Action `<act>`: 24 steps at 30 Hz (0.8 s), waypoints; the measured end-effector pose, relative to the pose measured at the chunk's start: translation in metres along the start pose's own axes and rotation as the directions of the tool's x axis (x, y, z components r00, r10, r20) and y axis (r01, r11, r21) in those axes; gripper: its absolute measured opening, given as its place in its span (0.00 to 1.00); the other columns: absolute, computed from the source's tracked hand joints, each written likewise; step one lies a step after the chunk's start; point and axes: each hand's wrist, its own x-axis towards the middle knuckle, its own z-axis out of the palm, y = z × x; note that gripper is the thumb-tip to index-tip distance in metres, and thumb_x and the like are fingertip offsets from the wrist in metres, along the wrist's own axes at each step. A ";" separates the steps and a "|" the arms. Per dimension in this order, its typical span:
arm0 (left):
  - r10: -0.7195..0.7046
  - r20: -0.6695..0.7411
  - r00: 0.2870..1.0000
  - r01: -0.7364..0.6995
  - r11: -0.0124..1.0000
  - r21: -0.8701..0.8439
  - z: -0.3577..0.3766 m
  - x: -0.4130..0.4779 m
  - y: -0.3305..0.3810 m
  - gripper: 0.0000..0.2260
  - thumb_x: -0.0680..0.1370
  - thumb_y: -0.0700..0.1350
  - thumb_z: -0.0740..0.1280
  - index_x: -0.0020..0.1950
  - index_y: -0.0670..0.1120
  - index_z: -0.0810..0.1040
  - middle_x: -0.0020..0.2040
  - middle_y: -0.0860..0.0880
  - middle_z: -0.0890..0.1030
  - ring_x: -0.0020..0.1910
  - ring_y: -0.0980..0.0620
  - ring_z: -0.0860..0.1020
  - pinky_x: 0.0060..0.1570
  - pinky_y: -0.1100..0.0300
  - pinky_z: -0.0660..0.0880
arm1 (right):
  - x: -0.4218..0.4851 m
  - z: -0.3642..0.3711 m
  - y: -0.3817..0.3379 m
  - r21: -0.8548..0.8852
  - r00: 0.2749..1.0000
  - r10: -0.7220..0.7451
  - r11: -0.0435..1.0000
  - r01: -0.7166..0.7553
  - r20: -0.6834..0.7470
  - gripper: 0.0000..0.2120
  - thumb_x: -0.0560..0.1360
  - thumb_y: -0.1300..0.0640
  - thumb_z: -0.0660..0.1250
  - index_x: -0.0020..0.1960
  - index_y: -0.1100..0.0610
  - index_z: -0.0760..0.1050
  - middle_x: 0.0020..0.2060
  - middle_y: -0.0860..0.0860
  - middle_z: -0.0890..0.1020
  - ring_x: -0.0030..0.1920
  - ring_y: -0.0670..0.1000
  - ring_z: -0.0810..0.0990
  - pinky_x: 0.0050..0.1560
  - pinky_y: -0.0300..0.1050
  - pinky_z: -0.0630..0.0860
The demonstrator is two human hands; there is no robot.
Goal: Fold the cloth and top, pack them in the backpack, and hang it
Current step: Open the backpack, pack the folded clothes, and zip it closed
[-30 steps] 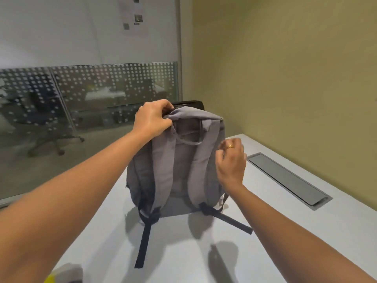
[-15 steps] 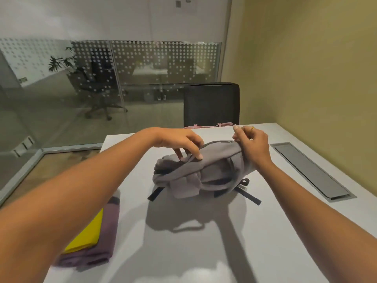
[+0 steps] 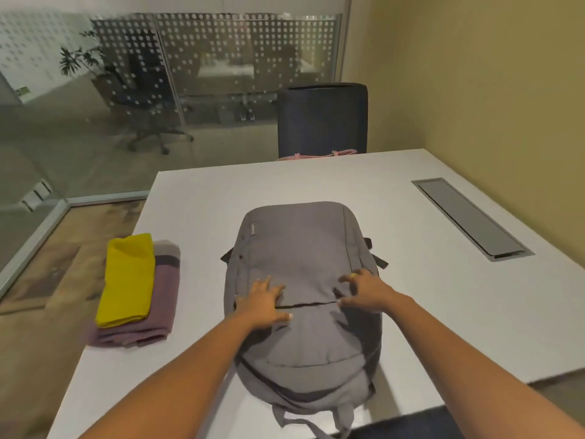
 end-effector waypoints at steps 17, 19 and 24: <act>-0.080 0.058 0.995 0.074 0.993 0.093 0.044 0.013 -0.033 0.39 0.73 0.69 0.55 0.75 0.59 0.38 0.76 0.47 0.34 0.75 0.44 0.34 0.65 0.28 0.43 | 0.036 0.066 -0.005 0.033 0.982 0.080 0.996 -0.087 0.173 0.49 0.68 0.42 0.72 0.75 0.42 0.41 0.75 0.52 0.34 0.73 0.63 0.34 0.72 0.68 0.48; -0.086 0.063 0.994 0.080 0.993 0.084 0.037 0.019 -0.040 0.39 0.73 0.69 0.55 0.75 0.59 0.37 0.76 0.47 0.33 0.75 0.43 0.34 0.65 0.28 0.43 | 0.048 0.063 -0.014 0.021 0.983 0.082 0.996 -0.087 0.166 0.49 0.68 0.42 0.72 0.75 0.42 0.41 0.75 0.52 0.35 0.74 0.63 0.34 0.71 0.68 0.49; -0.108 0.052 0.993 0.104 0.992 0.068 0.018 0.035 -0.068 0.38 0.73 0.69 0.55 0.75 0.59 0.37 0.76 0.48 0.33 0.75 0.44 0.34 0.66 0.29 0.44 | 0.076 0.057 -0.042 -0.001 0.984 0.080 0.997 -0.081 0.157 0.48 0.68 0.42 0.71 0.75 0.42 0.41 0.75 0.51 0.35 0.74 0.62 0.34 0.70 0.69 0.50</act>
